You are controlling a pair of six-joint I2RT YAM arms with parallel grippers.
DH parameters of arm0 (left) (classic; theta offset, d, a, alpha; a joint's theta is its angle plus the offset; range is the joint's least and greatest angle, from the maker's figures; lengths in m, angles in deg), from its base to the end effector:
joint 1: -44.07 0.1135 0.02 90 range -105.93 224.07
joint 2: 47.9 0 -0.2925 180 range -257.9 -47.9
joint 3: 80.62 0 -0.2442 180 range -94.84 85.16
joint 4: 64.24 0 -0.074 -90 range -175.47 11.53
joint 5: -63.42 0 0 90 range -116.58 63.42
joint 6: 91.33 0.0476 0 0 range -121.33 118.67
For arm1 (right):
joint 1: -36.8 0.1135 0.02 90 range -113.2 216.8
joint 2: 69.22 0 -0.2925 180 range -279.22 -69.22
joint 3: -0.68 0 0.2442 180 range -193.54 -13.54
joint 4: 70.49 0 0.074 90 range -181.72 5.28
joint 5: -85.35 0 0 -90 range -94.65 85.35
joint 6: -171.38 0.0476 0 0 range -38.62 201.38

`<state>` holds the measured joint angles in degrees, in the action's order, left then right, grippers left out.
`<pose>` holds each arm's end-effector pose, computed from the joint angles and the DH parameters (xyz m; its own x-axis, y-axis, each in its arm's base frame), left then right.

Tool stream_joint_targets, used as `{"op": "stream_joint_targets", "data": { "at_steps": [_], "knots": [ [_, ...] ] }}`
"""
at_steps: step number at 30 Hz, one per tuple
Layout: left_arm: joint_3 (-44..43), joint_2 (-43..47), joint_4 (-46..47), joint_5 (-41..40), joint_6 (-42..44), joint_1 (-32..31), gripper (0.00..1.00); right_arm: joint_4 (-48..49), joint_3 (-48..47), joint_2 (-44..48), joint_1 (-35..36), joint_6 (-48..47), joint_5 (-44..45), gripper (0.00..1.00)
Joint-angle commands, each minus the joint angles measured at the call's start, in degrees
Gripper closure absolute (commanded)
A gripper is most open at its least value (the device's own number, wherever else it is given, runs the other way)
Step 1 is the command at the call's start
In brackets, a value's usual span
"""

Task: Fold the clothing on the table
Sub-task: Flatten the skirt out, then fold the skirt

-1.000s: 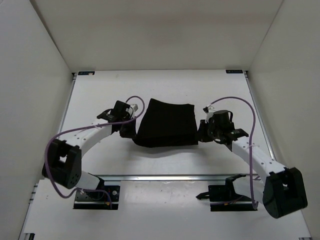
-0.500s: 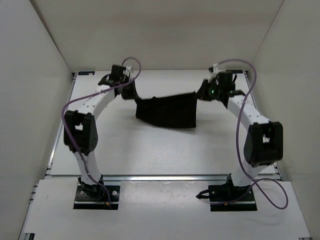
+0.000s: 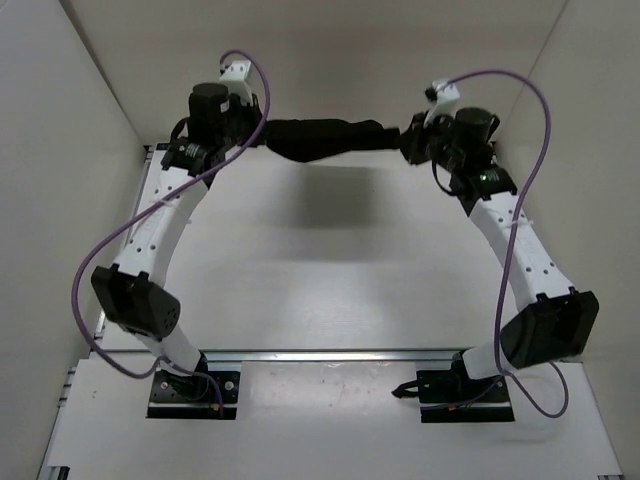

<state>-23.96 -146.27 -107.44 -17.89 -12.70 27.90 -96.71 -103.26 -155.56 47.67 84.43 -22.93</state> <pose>0.3811 -0.1180 0.4681 -0.3760 -0.0939 -0.9218 0.3458 0.9088 -0.2336 0.3428 0.0810 0.4614 -0.1727 0.0183 -0.9848 -0.4751 0.8743 0.0996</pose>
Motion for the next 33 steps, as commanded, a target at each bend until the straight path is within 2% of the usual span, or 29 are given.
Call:
{"op": "stream_joint_targets", "data": {
  "at_steps": [1,2,3,5,8,11,14,16,18,21,24,26,27,33],
  "knots": [
    [15.5,4.9,-3.2,-2.0,3.5,-1.7,1.00,-2.3,15.6,3.3,0.8,-1.3,2.8,1.00],
    [22.5,8.0,-3.1,-1.1,2.8,-2.4,1.00,-2.4,22.4,6.7,1.7,-0.1,2.9,1.00],
    [25.9,11.6,-2.7,-1.4,2.3,-3.7,1.00,-2.4,28.9,9.9,2.6,1.2,4.9,1.00],
    [39.0,16.6,-3.1,-1.8,1.8,-6.3,1.00,-2.7,37.4,16.0,5.5,4.1,6.1,1.00],
    [51.9,26.8,-4.5,-0.1,-2.8,-10.5,1.00,-6.1,48.6,24.7,5.5,10.7,1.3,1.00],
    [59.2,33.7,-6.4,4.3,-6.8,-9.9,1.00,-8.4,51.6,28.6,4.3,14.1,-2.6,1.00],
    [62.4,39.6,-5.6,6.1,-8.9,-6.1,1.00,-7.2,53.7,30.6,3.6,15.9,-3.9,1.00],
    [62.4,38.4,-4.3,8.0,-8.8,-2.7,1.00,-5.3,53.7,28.5,1.5,16.5,-7.4,1.00],
    [59.6,34.3,-4.3,7.5,-8.5,-2.6,1.00,-2.3,52.8,25.5,-1.7,17.0,-9.7,1.00],
    [55.4,25.5,-0.4,8.4,-9.0,-1.9,1.00,2.2,51.3,19.1,-2.9,16.0,-11.7,1.00],
    [49.9,12.5,2.1,11.2,-10.0,-0.8,0.99,7.0,49.6,10.0,-3.0,15.6,-13.3,1.00],
    [45.8,6.7,0.9,10.7,-9.5,-1.4,0.96,7.9,47.2,5.6,-3.4,15.2,-14.5,1.00],
    [43.3,2.9,0.3,10.2,-9.2,-1.4,0.91,8.6,46.7,2.8,-3.5,15.4,-14.9,1.00],
    [33.5,-8.2,1.3,10.2,-9.5,0.4,0.85,8.6,40.2,-4.2,-3.8,14.9,-12.4,1.00]
  ]
}}
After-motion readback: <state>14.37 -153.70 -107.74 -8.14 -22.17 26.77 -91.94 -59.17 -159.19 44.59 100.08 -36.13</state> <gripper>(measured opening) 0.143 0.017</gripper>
